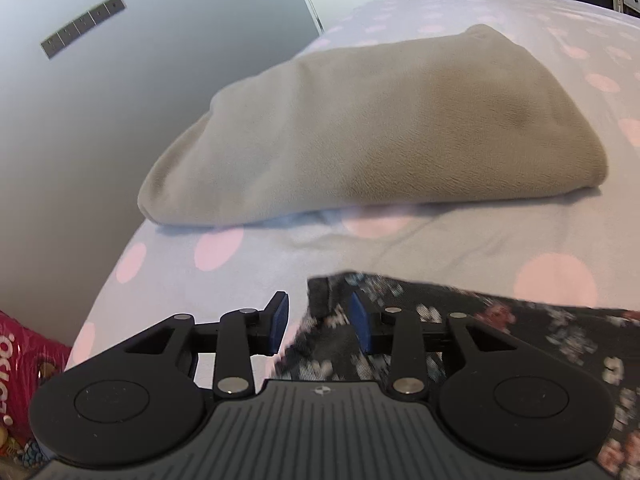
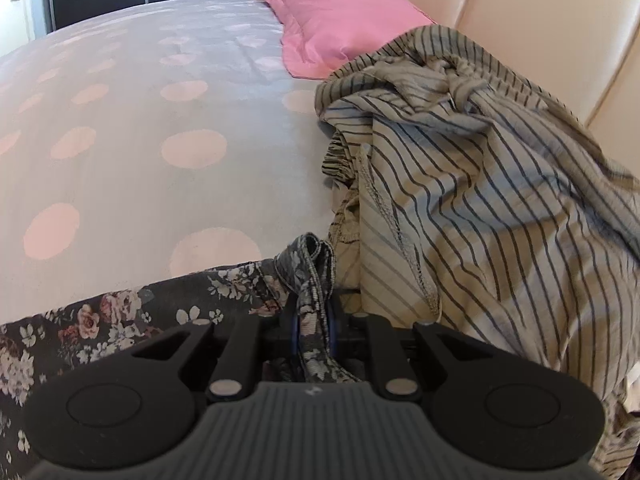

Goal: Fold clothes

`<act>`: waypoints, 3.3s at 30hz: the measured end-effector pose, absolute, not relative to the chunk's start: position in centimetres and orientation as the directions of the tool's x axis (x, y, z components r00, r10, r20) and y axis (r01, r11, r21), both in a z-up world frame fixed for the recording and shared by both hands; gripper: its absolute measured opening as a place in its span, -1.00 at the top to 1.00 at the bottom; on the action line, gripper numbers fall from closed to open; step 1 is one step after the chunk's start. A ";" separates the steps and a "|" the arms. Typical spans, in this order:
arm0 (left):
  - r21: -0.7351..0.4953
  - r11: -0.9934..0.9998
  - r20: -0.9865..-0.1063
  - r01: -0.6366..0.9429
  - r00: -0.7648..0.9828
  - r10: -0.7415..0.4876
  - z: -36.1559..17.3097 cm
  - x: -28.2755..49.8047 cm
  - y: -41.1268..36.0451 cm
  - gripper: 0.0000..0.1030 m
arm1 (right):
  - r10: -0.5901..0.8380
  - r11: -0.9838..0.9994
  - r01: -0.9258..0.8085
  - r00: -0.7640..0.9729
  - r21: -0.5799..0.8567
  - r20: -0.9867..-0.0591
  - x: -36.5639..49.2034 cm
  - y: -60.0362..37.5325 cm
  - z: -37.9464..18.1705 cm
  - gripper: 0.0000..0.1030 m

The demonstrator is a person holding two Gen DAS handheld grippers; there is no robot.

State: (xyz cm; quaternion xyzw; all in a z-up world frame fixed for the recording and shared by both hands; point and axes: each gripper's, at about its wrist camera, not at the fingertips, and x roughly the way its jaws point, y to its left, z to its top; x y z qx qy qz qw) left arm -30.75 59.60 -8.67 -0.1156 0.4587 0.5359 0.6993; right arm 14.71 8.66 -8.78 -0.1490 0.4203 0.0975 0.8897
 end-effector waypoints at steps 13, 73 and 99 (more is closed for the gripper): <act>0.257 0.569 -0.800 -0.781 0.158 0.579 -3.6 -29.7 52.1 0.37 | 0.155 0.797 -0.590 0.407 -0.130 -0.900 9.1 11.7 1.1 0.75; -0.068 0.363 -0.856 -0.929 0.241 0.457 -7.1 -43.4 61.0 0.18 | 0.571 0.339 -0.857 -0.141 0.388 -0.809 -16.0 53.3 -2.2 0.40; 0.251 0.255 -0.791 -0.934 -0.046 0.610 -8.1 -39.9 57.9 1.00 | 0.613 0.660 -0.519 -0.047 0.544 -0.789 -8.9 28.0 -13.4 0.05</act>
